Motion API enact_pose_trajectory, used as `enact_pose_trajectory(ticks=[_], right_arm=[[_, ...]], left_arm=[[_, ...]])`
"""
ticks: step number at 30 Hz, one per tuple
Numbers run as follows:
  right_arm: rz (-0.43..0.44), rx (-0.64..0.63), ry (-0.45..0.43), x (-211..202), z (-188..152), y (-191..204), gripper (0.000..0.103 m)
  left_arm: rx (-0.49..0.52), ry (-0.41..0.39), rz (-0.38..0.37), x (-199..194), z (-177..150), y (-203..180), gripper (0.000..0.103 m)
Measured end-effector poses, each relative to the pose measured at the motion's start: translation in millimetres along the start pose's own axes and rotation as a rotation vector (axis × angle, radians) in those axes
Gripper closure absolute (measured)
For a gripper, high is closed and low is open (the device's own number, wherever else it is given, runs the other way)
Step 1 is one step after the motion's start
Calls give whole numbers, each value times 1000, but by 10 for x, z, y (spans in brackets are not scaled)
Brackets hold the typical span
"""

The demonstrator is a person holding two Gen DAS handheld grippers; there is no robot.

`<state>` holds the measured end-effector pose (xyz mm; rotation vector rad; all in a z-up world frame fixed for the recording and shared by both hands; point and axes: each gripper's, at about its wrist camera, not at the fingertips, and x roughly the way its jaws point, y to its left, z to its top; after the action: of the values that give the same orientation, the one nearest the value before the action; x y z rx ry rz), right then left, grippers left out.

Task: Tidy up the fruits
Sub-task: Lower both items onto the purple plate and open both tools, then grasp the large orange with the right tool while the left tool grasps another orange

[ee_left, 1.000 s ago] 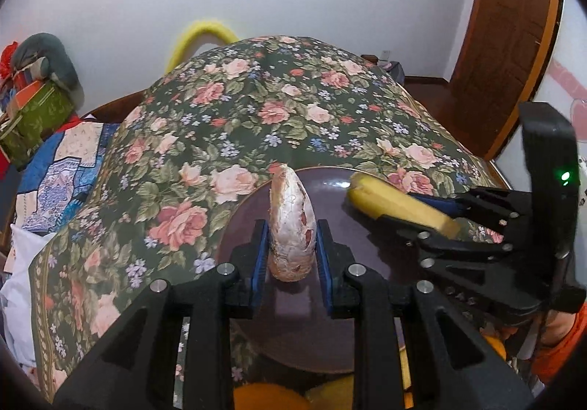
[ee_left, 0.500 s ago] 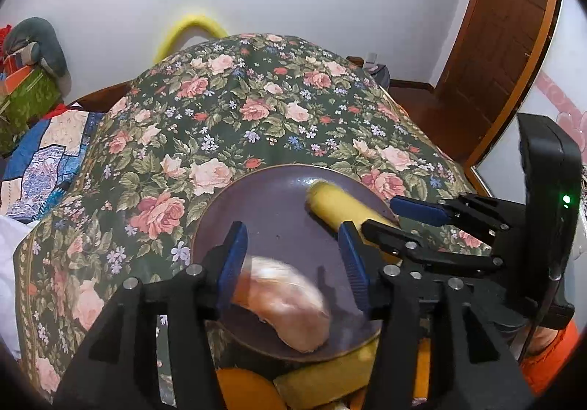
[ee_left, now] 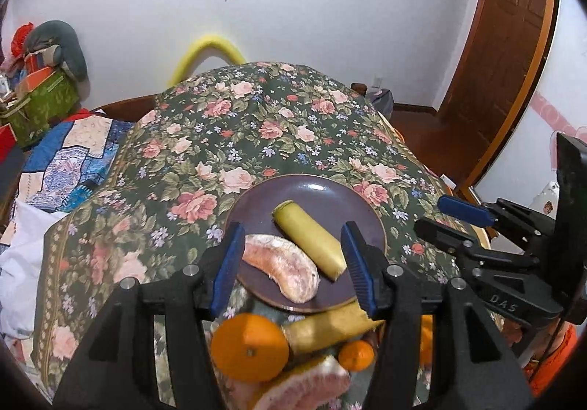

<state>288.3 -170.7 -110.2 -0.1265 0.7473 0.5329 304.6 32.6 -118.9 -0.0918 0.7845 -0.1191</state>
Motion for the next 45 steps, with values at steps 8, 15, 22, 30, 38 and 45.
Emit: enact_pose_trajectory(ticks=[8, 15, 22, 30, 38, 45], right_arm=[[-28, -11, -34, -307, -154, 94, 53], [-34, 9, -2, -357, -420, 120, 47], [-35, 23, 57, -240, -725, 190, 40], [-10, 40, 118, -22, -888, 224, 36], [4, 48, 145, 135, -963, 246, 29], [20, 49, 162, 223, -1032, 243, 36]], left_arm=[[-4, -8, 13, -269, -227, 48, 42], [-16, 38, 21, -322, -534, 146, 39], [-52, 102, 21, -223, -870, 310, 39], [-90, 157, 15, -14, -1056, 440, 39], [-119, 189, -5, 189, -1084, 501, 39], [-113, 194, -21, 344, -1037, 468, 37]])
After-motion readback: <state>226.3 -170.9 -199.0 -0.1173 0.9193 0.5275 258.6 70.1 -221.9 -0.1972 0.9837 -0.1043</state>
